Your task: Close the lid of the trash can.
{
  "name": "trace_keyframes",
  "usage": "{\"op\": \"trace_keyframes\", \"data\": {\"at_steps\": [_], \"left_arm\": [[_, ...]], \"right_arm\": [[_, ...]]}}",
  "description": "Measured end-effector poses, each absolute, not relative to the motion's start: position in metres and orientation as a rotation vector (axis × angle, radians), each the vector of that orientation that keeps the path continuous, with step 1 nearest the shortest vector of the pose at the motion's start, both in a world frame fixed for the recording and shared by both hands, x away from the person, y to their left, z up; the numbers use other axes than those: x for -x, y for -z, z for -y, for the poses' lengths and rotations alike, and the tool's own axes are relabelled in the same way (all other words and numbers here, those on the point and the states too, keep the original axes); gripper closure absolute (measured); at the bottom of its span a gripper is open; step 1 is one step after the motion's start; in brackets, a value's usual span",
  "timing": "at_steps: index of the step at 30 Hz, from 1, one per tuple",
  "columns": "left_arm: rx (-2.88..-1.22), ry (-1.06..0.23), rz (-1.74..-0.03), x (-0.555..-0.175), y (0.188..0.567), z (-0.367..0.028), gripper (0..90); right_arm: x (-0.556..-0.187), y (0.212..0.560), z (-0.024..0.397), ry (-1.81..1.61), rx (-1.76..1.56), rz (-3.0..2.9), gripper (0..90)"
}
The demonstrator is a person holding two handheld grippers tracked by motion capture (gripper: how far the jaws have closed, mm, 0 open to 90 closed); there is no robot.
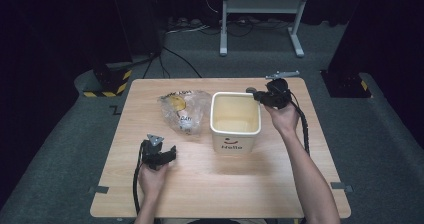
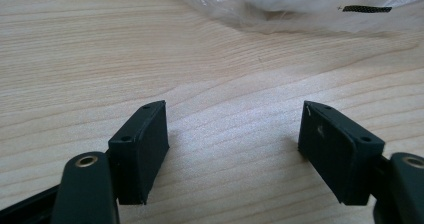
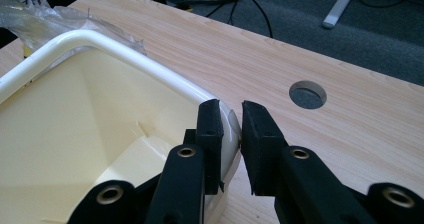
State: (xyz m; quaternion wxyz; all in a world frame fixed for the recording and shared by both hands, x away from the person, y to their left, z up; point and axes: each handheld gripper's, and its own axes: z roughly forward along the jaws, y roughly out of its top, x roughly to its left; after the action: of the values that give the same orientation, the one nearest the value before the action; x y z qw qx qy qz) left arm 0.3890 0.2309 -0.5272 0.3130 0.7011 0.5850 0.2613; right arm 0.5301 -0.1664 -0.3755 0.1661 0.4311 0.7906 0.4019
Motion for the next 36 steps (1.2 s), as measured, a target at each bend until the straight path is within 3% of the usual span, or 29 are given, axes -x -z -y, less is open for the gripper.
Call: {"op": "trace_keyframes", "data": {"at_steps": [19, 36], "left_arm": [[-1.854, -0.688, -1.542, -0.389, 0.527, -0.231, 28.0], [-1.855, -0.690, -1.541, -0.389, 0.527, -0.231, 28.0]], "right_arm": [[-0.530, 0.381, 0.162, -1.108, -1.196, -2.257, 77.5], [-0.532, 0.387, 0.159, -1.104, -1.187, -2.276, 68.5]]}}
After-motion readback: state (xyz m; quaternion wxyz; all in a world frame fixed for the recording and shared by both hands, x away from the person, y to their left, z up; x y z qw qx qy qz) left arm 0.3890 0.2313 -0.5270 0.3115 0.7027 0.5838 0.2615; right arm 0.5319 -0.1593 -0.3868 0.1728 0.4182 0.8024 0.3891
